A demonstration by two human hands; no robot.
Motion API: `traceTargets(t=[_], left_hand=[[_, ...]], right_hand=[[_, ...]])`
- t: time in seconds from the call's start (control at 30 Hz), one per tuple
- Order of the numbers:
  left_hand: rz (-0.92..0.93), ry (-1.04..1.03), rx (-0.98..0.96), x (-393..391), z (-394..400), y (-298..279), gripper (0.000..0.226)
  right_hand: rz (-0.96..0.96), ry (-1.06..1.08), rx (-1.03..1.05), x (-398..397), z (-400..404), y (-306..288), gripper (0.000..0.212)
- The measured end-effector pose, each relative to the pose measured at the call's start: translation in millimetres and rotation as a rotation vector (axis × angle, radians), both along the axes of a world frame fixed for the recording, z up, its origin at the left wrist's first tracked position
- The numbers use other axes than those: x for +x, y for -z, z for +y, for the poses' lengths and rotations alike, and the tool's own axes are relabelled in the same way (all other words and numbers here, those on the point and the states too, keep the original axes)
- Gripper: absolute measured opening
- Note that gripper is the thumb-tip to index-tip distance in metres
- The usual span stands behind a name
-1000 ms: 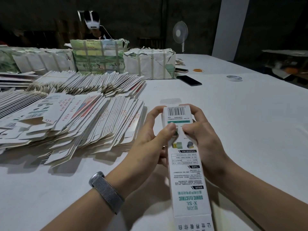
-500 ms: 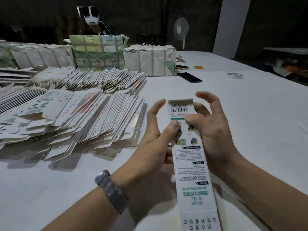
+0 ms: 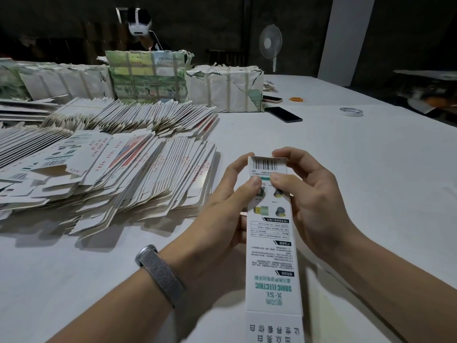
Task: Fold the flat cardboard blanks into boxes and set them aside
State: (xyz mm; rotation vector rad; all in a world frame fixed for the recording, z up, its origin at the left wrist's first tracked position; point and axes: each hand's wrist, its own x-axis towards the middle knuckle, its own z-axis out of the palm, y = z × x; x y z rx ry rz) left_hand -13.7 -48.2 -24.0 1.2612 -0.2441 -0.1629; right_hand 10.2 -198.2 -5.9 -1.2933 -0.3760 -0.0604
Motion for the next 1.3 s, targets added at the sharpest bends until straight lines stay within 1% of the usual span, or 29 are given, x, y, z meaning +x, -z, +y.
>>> traceTargets(t=[0.1,0.2,0.3,0.43,0.57,0.67,0.73,0.9,1.03,1.1,1.23,1.3], left_hand=[[-0.001,0.068,-0.039,-0.4,2.4,-1.9,0.043],[0.0,0.128,-0.079,-1.4,4.1,-2.6,0.034],[-0.018,0.15,-0.11,-2.0,4.6,-2.3,0.035],[-0.056,0.159,-0.11,-3.6,5.5,-2.7,0.034],[-0.078,0.142,-0.064,-4.5,4.5,-2.2,0.037],[-0.084,0.142,-0.005,-6.3,2.8,-2.2,0.044],[-0.08,0.124,0.017,-6.8,2.2,-2.7,0.045],[-0.083,0.086,0.061,-7.3,2.1,-3.2,0.044],[-0.099,0.052,0.137,-6.6,1.2,-1.1,0.043],[-0.12,0.057,0.138,-5.8,1.7,-0.7,0.041],[-0.102,0.041,0.144,-3.9,2.7,-1.6,0.042],[-0.086,0.032,0.174,-3.3,1.7,-0.9,0.039]], right_hand=[[-0.001,-0.026,-0.026,-0.1,-1.1,-0.5,0.025],[0.027,-0.061,0.028,-1.6,-1.3,-0.5,0.027],[0.03,-0.079,0.033,-3.0,-0.4,-1.0,0.03],[0.021,-0.077,0.018,-4.0,0.1,-4.4,0.024],[0.019,-0.019,0.004,-4.1,0.7,-6.3,0.019],[0.036,0.045,-0.025,-2.9,-0.4,-7.3,0.029],[0.081,0.052,-0.017,-2.4,0.0,-8.0,0.029],[0.176,0.052,-0.016,-0.5,1.1,-7.6,0.007],[0.229,-0.017,-0.079,0.2,0.1,-9.1,0.014],[0.234,-0.037,-0.08,-0.2,1.1,-8.7,0.016],[0.194,0.014,-0.058,-0.6,3.0,-5.4,0.016],[0.18,0.031,-0.049,-1.0,2.8,-4.0,0.015]])
